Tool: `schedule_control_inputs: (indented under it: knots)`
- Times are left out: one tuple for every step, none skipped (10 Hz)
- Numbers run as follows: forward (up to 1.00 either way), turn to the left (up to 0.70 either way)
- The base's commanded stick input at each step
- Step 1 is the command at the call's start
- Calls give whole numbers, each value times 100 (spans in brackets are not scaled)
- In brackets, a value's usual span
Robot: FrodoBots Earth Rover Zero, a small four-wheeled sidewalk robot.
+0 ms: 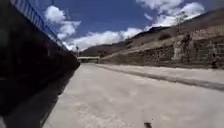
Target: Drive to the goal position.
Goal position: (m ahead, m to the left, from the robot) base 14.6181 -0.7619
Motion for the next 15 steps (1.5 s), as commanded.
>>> schedule_control_inputs:
  knots:
    - [0,0]
    - [11,0]
    - [56,-1]
    - [100,-1]
    - [100,-1]
    - [100,-1]
    - [100,-1]
    - [100,-1]
    - [100,-1]
    - [100,-1]
    - [100,-1]
    - [100,-1]
    - [100,-1]
    - [100,-1]
    - [100,-1]
